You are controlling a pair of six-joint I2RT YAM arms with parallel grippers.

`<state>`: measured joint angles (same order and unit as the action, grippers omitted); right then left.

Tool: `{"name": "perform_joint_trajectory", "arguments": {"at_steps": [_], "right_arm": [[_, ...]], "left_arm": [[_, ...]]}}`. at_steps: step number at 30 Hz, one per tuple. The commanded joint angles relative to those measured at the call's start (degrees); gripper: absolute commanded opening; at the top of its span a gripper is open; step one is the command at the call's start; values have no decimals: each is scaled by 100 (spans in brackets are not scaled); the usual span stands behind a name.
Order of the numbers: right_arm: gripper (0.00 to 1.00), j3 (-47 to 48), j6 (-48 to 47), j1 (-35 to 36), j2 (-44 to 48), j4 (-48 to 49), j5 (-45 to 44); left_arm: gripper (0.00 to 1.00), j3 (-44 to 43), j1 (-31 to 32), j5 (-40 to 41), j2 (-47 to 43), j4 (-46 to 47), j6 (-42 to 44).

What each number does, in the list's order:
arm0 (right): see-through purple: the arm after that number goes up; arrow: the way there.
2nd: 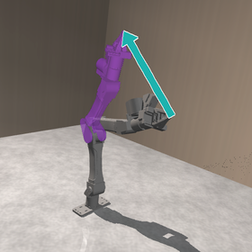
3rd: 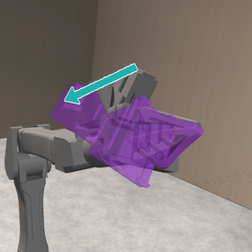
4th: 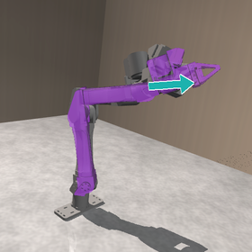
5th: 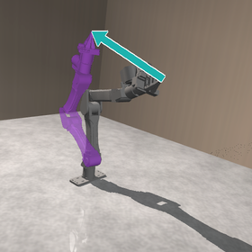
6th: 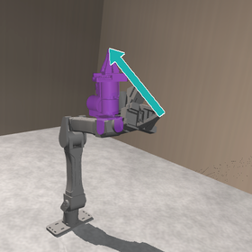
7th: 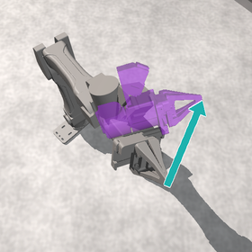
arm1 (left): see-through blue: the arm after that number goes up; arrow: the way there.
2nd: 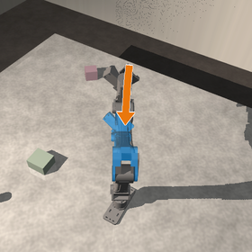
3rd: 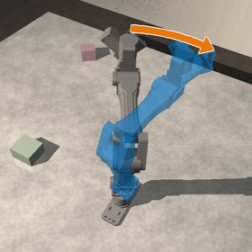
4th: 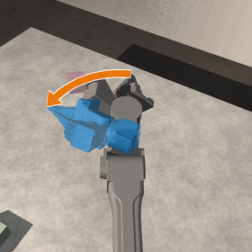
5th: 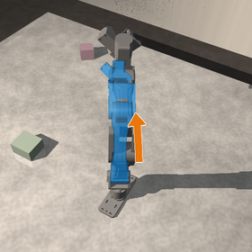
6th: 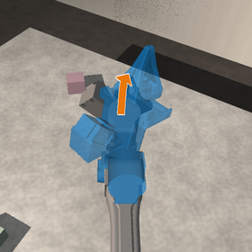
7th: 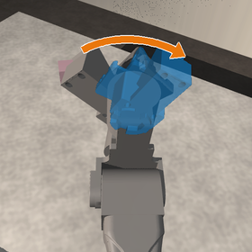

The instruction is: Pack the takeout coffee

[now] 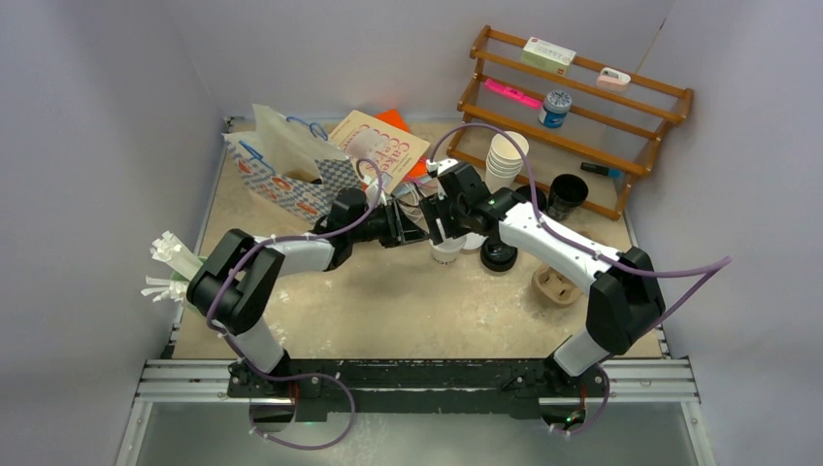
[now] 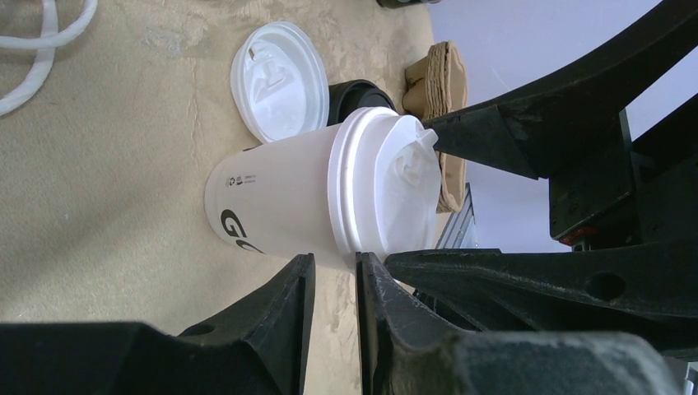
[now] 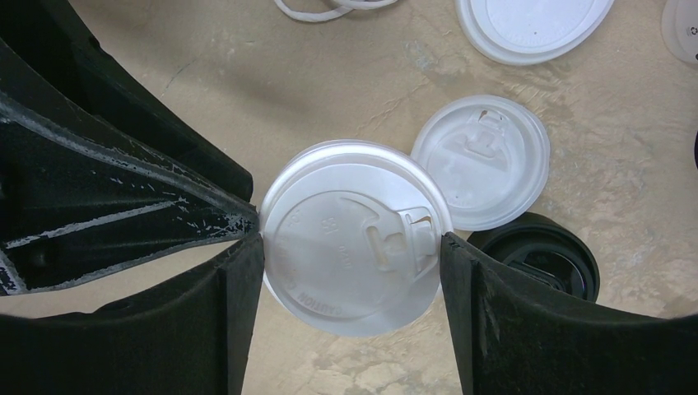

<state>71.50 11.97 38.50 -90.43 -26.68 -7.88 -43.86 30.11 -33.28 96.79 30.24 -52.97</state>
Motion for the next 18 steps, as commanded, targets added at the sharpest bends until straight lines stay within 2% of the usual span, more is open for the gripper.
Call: {"name": "perform_joint_trajectory", "arguments": {"at_steps": [1, 6, 10, 18], "right_arm": [[76, -226, 96, -5, -284, -589, -82], [76, -256, 112, -9, -282, -608, -74], [76, -264, 158, -9, -286, -601, -69], [78, 340, 701, -14, -137, -1020, -334]], "left_arm": [[27, 120, 153, 70, 195, -541, 217], [28, -233, 175, 331, 139, -1358, 616], [29, -364, 180, 340, 84, -1488, 654], [36, -1066, 171, 539, -294, -2339, 1198]]}}
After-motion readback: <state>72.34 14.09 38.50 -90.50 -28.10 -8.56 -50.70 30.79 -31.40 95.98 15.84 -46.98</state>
